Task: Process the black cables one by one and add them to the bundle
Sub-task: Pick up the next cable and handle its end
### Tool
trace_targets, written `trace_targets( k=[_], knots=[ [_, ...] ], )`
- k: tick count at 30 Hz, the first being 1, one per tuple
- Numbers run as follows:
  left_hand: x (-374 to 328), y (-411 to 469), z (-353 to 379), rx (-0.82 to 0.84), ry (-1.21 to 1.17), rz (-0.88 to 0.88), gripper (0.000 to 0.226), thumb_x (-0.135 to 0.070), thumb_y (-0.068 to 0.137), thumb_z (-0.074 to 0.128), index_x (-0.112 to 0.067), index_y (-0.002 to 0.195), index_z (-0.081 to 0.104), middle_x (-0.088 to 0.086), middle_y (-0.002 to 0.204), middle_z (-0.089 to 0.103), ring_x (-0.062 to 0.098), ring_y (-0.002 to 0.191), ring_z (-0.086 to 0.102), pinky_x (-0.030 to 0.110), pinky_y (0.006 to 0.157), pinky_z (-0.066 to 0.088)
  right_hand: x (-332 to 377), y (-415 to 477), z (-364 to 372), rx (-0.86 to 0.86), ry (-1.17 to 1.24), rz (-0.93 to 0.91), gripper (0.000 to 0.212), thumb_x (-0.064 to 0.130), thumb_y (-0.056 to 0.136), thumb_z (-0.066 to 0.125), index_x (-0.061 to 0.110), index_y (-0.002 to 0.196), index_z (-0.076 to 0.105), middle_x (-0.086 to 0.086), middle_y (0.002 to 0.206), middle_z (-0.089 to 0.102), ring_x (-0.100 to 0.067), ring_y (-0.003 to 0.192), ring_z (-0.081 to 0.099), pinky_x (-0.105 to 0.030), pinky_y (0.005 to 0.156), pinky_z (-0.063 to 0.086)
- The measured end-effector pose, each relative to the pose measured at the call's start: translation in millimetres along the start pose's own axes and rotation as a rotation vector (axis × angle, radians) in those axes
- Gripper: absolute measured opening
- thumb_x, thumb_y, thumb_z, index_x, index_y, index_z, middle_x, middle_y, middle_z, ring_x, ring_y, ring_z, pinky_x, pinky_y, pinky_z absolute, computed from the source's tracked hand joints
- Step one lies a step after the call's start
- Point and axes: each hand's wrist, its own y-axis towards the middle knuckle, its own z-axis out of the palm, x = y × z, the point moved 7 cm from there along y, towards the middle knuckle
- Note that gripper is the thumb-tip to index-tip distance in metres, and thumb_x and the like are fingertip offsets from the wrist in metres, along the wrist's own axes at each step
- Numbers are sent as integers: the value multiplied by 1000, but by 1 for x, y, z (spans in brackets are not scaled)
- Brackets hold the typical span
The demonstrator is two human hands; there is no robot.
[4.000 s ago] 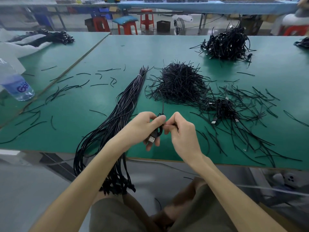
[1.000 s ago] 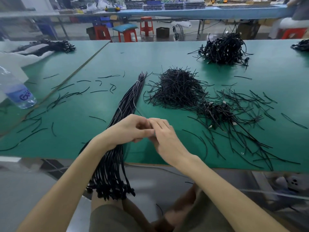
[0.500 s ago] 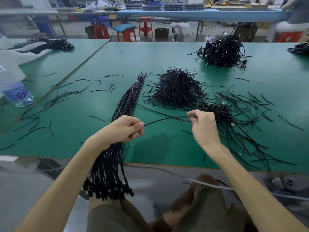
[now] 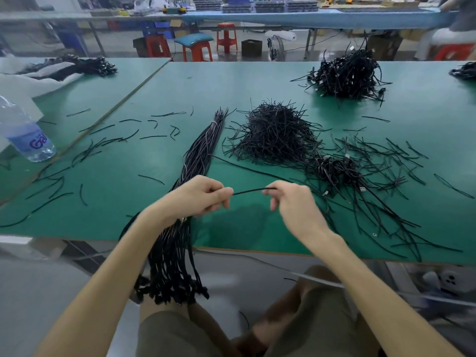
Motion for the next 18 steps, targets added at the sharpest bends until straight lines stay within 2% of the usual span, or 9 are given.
trace_targets(
  k=[3,5,6,9,11,13,14,17,18],
  knots=[
    [5,-6,-16,14,-137,62,31,-32,106,54,-12,92,74,-2,66,49,14,52,37,22,52,36,-21,4,-16,-80,34,85,33,0,102,43,12,100,74,5,71,67,4,49,52,-22,56,34],
    [4,-5,-18,-19,-150,101,26,-29,105,56,-13,97,75,0,70,54,15,52,40,21,51,37,-28,3,-16,-86,71,120,31,4,105,43,11,100,73,4,71,68,12,49,51,-21,54,33],
    [3,-3,-19,-52,-208,119,22,-28,103,59,-12,100,74,1,73,57,14,52,43,21,50,37,-30,3,-14,-74,81,131,30,8,106,44,12,100,73,4,71,68,10,47,50,-22,54,33],
    [2,2,-23,-157,-642,139,20,-23,94,69,-8,108,74,2,85,66,11,57,52,17,51,44,-31,0,-6,-16,109,125,28,14,107,46,16,99,72,3,70,68,1,45,48,-23,55,34],
    [4,6,-23,-163,-966,123,23,-20,92,69,-7,110,77,-1,93,68,7,61,54,17,56,47,-27,-4,-2,16,141,84,27,13,107,47,15,97,72,3,68,66,2,48,49,-17,56,36],
    [7,8,-18,-135,-1167,100,22,-23,96,66,-11,109,79,-4,95,66,5,65,53,17,60,47,-20,-9,2,56,172,28,27,18,108,48,15,98,72,3,65,64,1,51,51,-13,57,37],
    [9,9,-13,-125,-1214,88,23,-27,98,63,-14,106,80,-4,95,65,6,69,54,17,63,48,-17,-12,5,78,173,-6,27,23,108,48,16,97,72,2,65,63,-2,50,49,-16,57,39],
    [9,12,2,-128,-1305,57,30,-38,102,54,-17,98,76,2,103,68,15,88,67,26,82,59,-10,-20,15,182,151,-76,35,41,106,48,21,89,71,-3,60,56,-19,53,47,-39,63,47],
    [8,12,5,-129,-1359,69,32,-39,105,50,-17,96,72,4,109,70,18,96,71,30,88,60,-8,-23,20,224,152,-81,38,45,104,47,23,83,70,-2,57,53,-23,52,45,-41,62,46]
  ],
)
